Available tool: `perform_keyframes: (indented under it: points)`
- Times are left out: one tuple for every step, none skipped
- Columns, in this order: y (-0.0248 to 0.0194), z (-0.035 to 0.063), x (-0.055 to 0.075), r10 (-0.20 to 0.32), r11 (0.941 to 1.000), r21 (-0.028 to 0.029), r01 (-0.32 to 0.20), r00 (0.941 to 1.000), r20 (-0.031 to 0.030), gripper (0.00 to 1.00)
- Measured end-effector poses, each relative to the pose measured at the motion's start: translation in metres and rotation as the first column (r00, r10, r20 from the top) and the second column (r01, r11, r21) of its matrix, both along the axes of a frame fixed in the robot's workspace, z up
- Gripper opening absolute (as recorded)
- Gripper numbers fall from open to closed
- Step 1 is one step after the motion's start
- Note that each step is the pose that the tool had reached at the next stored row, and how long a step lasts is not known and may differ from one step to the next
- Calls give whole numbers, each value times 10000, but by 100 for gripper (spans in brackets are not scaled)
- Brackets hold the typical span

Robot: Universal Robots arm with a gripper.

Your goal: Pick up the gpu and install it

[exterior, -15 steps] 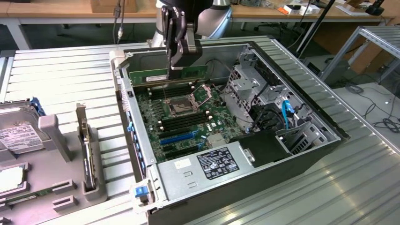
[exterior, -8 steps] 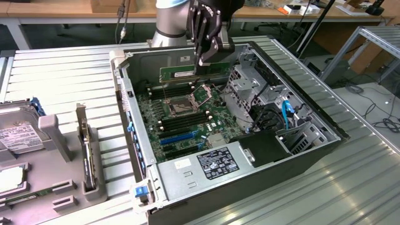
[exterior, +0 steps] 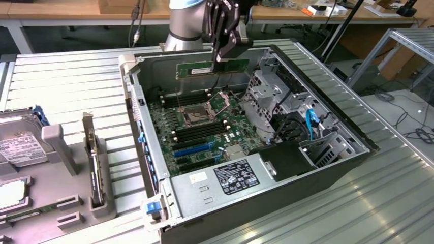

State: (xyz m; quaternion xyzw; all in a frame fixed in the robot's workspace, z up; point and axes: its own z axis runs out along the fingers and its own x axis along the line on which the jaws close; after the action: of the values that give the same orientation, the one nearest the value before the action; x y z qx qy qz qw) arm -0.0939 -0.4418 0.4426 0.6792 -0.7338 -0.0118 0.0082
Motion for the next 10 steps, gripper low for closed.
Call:
perform_keyframes:
  points:
    - [41,-5,12,1,10000,1,-1,10000,1,14]
    - [94,-13,34,1,10000,0,-1,10000,0,14]
    - [135,-20,53,2,10000,0,-2,10000,0,14]
    - [171,-26,65,0,10000,0,0,10000,0,14]
    - [203,-31,76,1,10000,-1,-1,10000,0,14]
    - [245,-39,89,1,10000,0,-1,10000,1,14]
    - [271,-46,98,1,10000,1,-1,10000,1,14]
    - [290,-50,104,1,10000,0,-1,10000,0,14]
    - [305,-56,109,2,10000,-1,-2,10000,0,14]
    - [309,-60,112,2,10000,-1,-2,10000,0,14]
